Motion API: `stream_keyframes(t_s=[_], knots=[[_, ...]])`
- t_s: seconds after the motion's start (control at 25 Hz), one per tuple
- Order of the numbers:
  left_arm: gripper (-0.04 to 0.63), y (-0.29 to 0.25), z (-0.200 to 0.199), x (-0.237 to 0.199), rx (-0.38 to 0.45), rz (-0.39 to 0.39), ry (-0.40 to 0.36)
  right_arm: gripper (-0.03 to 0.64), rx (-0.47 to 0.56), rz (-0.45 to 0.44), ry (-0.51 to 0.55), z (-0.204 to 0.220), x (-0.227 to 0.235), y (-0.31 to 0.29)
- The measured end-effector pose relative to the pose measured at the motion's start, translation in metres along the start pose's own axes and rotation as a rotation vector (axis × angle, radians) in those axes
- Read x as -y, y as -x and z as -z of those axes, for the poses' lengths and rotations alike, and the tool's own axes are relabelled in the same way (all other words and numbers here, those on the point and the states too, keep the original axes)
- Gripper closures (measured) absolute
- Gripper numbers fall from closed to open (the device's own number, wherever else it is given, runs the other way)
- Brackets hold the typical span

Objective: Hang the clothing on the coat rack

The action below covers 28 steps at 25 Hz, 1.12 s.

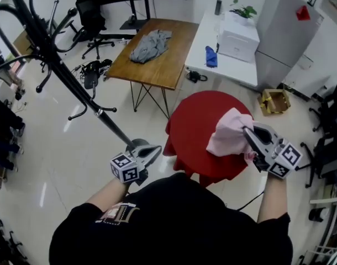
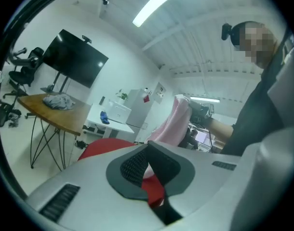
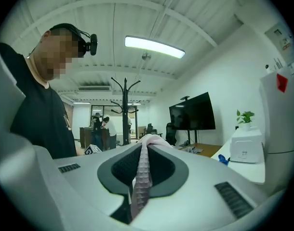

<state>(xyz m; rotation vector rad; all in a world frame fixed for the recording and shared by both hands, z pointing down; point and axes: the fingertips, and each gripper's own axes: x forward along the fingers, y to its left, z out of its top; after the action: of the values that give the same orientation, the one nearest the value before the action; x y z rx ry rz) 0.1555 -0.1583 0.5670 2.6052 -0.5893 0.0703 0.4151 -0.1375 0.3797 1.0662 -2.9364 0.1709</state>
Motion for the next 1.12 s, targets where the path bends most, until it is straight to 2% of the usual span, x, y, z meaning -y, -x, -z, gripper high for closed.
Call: stream_keyframes(t_s=[0.24, 0.44, 0.68, 0.92, 1.12], knots=[[0.595, -0.021, -0.061, 0.038, 0.080, 0.093, -0.116, 0.586, 0.129, -0.041, -0.013, -0.050, -0.031, 0.062], [0.595, -0.028, -0.096, 0.068, 0.153, 0.187, -0.143, 0.586, 0.245, -0.108, 0.063, -0.109, -0.077, 0.088], [0.595, -0.022, -0.125, 0.095, 0.200, 0.254, -0.199, 0.586, 0.286, -0.313, 0.095, -0.140, -0.134, 0.062], [0.595, 0.005, -0.139, 0.097, 0.256, 0.246, -0.213, 0.586, 0.273, -0.535, 0.132, -0.137, -0.188, 0.005], [0.595, 0.045, -0.161, 0.084, 0.316, 0.228, -0.321, 0.586, 0.243, -0.727, 0.081, -0.134, -0.222, -0.060]])
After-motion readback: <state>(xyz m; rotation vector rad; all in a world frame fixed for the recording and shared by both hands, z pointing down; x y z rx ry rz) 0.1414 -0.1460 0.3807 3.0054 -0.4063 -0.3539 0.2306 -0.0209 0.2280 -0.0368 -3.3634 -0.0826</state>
